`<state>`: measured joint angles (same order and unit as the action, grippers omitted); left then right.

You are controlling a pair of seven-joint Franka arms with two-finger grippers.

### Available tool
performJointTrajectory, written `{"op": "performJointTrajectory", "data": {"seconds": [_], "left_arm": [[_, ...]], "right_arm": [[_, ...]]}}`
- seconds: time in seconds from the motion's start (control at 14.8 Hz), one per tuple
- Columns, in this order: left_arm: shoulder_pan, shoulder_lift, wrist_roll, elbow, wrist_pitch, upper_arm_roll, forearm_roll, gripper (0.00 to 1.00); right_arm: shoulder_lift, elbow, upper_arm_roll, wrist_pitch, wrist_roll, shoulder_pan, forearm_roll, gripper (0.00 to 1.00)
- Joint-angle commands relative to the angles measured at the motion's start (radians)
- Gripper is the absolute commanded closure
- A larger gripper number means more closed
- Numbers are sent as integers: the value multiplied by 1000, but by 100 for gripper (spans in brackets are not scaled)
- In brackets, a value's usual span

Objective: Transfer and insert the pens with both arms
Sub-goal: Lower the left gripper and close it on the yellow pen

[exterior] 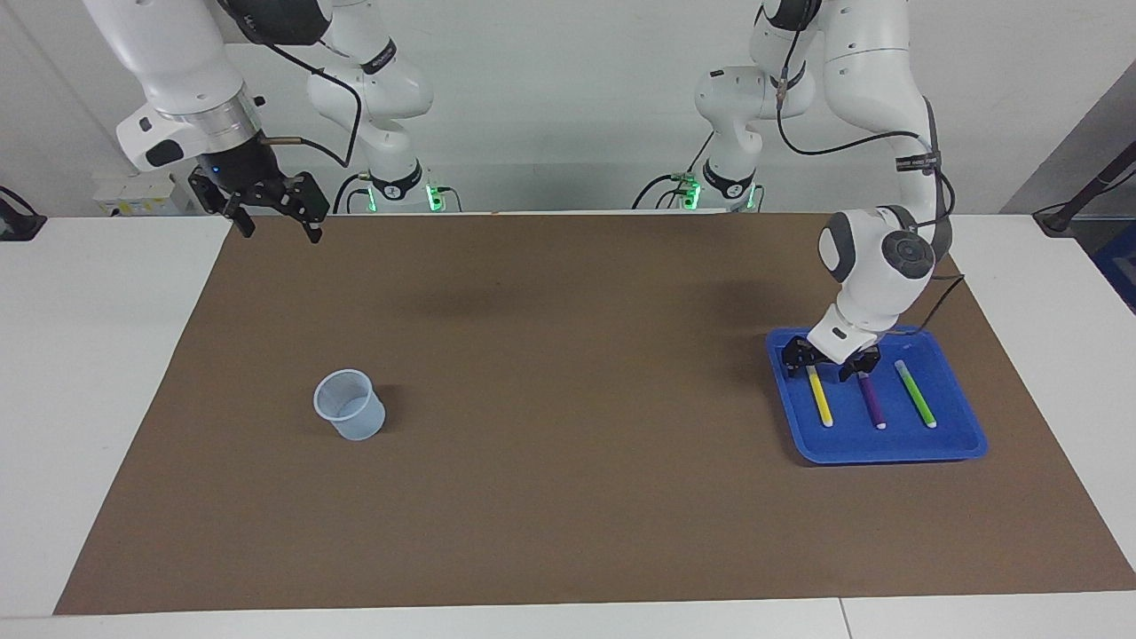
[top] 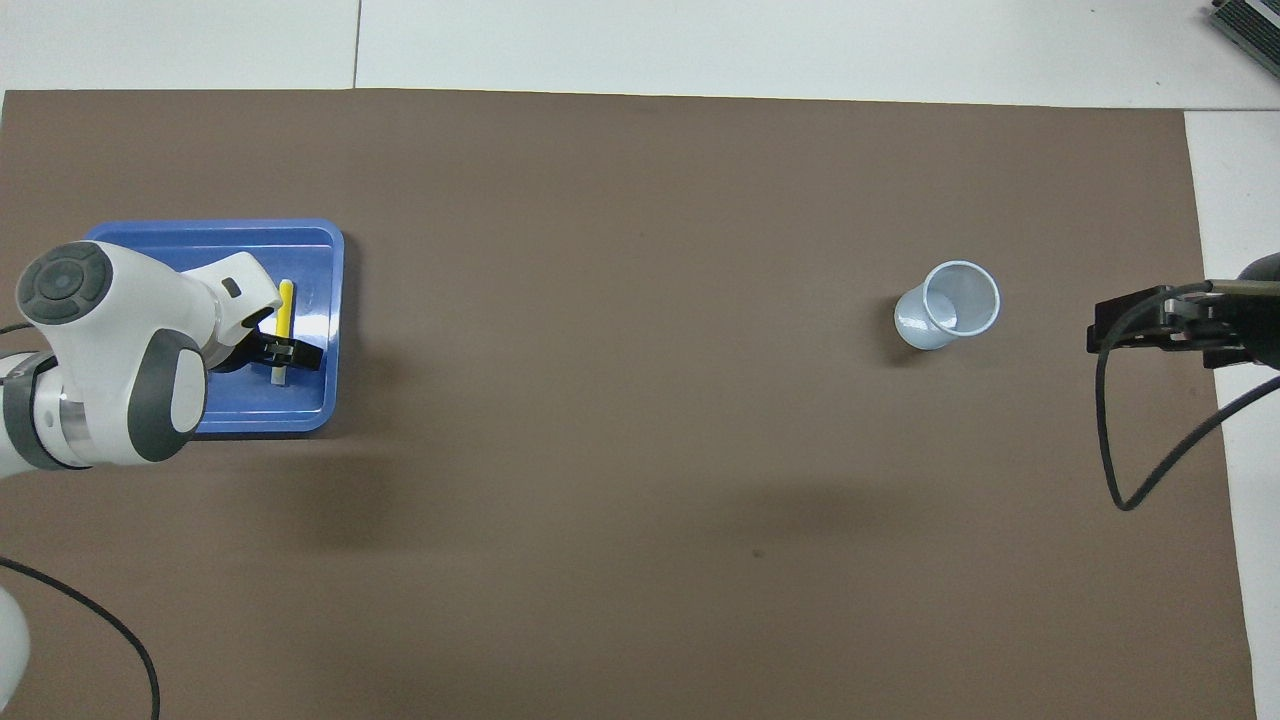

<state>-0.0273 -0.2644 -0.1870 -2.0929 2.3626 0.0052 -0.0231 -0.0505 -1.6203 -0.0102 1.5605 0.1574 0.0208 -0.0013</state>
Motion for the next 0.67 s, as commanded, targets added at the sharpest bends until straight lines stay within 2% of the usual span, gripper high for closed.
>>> {"op": "performJointTrajectory", "data": {"seconds": [0.0, 0.2, 0.27, 0.61], "left_arm": [[-3, 24, -9, -53, 58, -1, -17, 0], [-3, 24, -9, -81, 81, 1, -17, 0], [-5, 25, -8, -84, 80, 1, -17, 6], [-5, 25, -8, -87, 78, 1, -17, 48]], "right_arm": [[-14, -12, -7, -4, -16, 1, 21, 0], [-14, -12, -7, -4, -16, 1, 21, 0], [-14, -12, -7, -4, -16, 1, 21, 0], [-14, -12, -7, -4, -16, 1, 21, 0]]}}
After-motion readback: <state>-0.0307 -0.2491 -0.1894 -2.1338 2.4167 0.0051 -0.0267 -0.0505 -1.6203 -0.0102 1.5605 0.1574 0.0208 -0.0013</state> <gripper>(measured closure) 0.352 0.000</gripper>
